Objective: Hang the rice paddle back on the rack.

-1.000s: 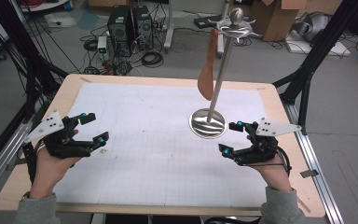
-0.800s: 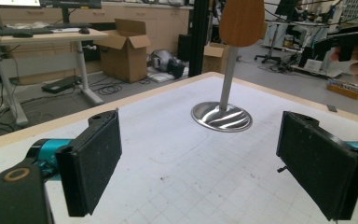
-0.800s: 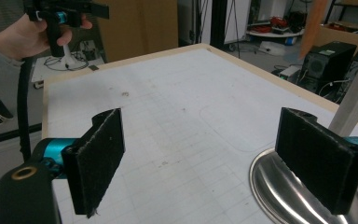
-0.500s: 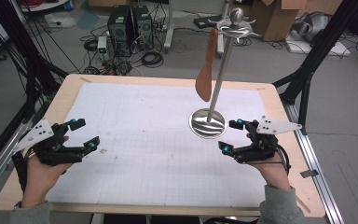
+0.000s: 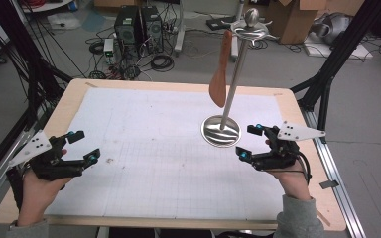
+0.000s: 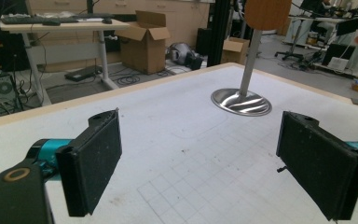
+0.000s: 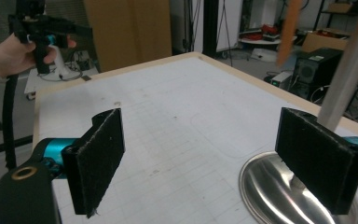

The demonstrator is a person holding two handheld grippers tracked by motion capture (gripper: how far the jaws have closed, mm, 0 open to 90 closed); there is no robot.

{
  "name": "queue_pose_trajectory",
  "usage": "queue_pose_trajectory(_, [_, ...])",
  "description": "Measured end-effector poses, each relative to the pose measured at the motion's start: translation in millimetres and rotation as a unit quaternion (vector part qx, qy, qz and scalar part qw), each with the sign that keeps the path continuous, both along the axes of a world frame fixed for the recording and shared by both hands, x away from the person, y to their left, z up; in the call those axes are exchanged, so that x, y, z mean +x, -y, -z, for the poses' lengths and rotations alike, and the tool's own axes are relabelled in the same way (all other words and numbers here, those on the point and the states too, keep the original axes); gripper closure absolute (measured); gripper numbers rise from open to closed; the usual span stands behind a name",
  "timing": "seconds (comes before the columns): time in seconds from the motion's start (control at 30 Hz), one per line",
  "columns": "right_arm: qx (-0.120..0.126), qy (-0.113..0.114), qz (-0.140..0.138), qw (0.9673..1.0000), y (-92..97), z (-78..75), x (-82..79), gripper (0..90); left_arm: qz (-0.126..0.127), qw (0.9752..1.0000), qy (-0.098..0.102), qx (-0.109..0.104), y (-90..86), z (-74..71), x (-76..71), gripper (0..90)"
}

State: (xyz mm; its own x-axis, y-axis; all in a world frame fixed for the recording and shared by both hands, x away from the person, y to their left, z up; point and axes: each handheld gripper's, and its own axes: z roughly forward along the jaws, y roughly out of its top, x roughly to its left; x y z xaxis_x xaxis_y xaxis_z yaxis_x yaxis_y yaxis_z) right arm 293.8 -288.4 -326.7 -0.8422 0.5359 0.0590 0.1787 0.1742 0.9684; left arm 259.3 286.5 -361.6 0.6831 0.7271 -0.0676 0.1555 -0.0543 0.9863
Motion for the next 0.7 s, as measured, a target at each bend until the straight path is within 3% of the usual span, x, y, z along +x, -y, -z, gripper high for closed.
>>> queue_pose_trajectory(0.3, [0.035,0.007,0.030,0.9989,24.5,2.9,1.9,14.3,-0.006,0.9998,-0.009,0.015,3.5,6.6,2.3,14.4])
queue_pose_trajectory(0.53, [0.041,0.023,0.041,0.9980,28.7,2.8,1.9,14.2,-0.011,0.9998,-0.003,0.013,2.6,3.6,0.0,14.5])
queue_pose_trajectory(0.7, [0.037,0.021,0.043,0.9982,28.0,3.8,3.3,14.2,-0.011,0.9999,-0.001,0.013,1.7,1.7,-0.5,14.5])
